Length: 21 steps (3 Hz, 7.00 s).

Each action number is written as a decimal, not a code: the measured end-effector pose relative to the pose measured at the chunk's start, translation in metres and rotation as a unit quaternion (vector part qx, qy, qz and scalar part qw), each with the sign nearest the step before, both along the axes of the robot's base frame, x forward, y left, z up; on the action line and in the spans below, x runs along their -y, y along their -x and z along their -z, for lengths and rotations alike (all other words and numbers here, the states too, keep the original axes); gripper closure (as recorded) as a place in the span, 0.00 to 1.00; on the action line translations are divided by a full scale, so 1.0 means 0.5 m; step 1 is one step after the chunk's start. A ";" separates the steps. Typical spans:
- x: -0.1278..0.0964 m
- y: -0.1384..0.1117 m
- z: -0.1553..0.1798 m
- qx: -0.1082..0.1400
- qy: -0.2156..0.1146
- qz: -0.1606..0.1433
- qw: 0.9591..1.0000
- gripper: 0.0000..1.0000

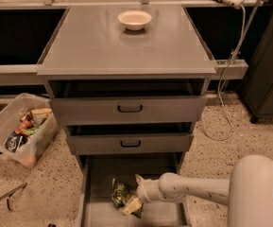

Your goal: Pick green jalapeno chip bag from bottom drawer and place on counter

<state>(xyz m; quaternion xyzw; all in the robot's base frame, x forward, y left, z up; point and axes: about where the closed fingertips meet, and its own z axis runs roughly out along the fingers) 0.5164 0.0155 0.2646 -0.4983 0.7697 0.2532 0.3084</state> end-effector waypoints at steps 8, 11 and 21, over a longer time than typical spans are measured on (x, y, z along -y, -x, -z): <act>-0.028 -0.032 0.302 -0.061 -0.012 -0.014 0.998 0.89; -0.134 0.006 -0.185 0.034 -0.071 -0.092 0.993 1.00; -0.089 -0.142 -1.209 0.259 -0.181 -0.181 0.931 1.00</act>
Offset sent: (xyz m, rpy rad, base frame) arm 0.0210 0.0406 -0.1679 0.0905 0.1207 0.0672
